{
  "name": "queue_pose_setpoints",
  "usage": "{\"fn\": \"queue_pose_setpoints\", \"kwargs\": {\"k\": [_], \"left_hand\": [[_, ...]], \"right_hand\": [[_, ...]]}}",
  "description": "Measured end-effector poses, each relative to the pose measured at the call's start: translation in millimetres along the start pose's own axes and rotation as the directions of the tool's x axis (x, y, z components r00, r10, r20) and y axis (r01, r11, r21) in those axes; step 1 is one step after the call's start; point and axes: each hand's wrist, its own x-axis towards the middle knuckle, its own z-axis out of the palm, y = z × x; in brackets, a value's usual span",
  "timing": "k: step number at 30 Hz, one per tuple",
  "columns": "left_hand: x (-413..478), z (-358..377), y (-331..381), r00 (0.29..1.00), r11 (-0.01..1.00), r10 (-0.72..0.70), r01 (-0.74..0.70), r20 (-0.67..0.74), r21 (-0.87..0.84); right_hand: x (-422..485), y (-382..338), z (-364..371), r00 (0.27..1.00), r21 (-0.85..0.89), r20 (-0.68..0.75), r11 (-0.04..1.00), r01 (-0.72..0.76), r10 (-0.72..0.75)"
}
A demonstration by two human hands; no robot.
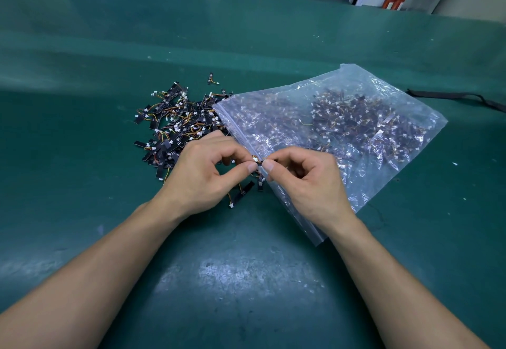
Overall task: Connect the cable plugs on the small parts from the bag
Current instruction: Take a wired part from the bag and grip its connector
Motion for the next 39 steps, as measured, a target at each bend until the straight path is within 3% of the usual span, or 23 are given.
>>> {"fn": "queue_pose_setpoints", "kwargs": {"k": [39], "left_hand": [[-0.7,-2.2,1.6,1.000,1.000,-0.006,0.006,-0.021,-0.004]], "right_hand": [[0.0,0.7,-2.5,0.998,-0.027,-0.024,0.998,0.050,-0.050]]}}
